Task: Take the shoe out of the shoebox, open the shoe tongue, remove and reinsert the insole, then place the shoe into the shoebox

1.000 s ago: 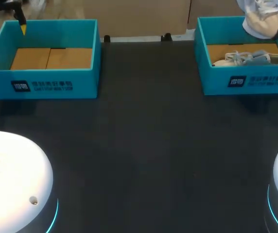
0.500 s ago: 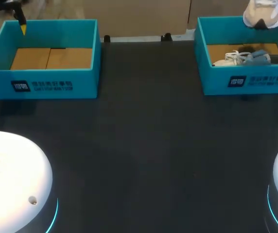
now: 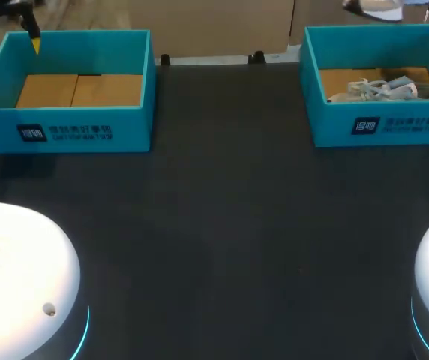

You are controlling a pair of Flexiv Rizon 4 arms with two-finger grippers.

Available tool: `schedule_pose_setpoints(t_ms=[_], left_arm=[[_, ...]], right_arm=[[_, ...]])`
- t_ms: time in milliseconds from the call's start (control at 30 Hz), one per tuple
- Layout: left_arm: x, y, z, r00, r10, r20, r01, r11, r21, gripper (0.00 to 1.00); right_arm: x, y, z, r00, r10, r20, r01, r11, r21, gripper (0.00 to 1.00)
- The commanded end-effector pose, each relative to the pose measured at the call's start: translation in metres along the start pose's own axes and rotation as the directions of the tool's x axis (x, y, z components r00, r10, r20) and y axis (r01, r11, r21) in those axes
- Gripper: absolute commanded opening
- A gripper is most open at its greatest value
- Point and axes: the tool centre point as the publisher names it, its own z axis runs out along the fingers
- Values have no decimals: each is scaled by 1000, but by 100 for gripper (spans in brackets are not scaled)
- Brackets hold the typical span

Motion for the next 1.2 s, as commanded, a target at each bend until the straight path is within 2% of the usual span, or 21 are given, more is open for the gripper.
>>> schedule_pose_setpoints(t_ms=[33,100,133,167,267,767,1033,1100,1167,1200], left_arm=[[0,1,0,1000,-1,1,1,1000,2,100],[0,1,0,1000,-1,1,1,1000,2,100],[0,1,0,1000,-1,1,1,1000,2,100],[0,1,0,1000,-1,1,1,1000,2,100],[0,1,0,1000,-1,1,1,1000,2,100],[0,1,0,1000,-1,1,1,1000,2,100],[0,1,0,1000,-1,1,1,1000,2,100],[0,1,0,1000,-1,1,1,1000,2,100],[0,1,0,1000,-1,1,1,1000,2,100],[0,1,0,1000,-1,1,1,1000,2,100]], right_arm=[[-11,0,3,987,155,-51,-155,988,1,0],[-12,-7,7,973,227,-35,-226,974,12,0],[-12,-17,16,943,332,33,-333,941,50,0],[-12,-20,19,935,352,44,-354,933,58,0],[-8,-39,35,874,485,12,-483,869,109,0],[-8,-39,35,874,485,12,-483,869,109,0],[4,-44,82,888,459,7,-458,886,65,0],[10,-43,96,870,485,86,-492,865,98,0],[14,-46,106,869,495,11,-493,864,104,0],[14,-46,106,869,495,11,-493,864,104,0]])
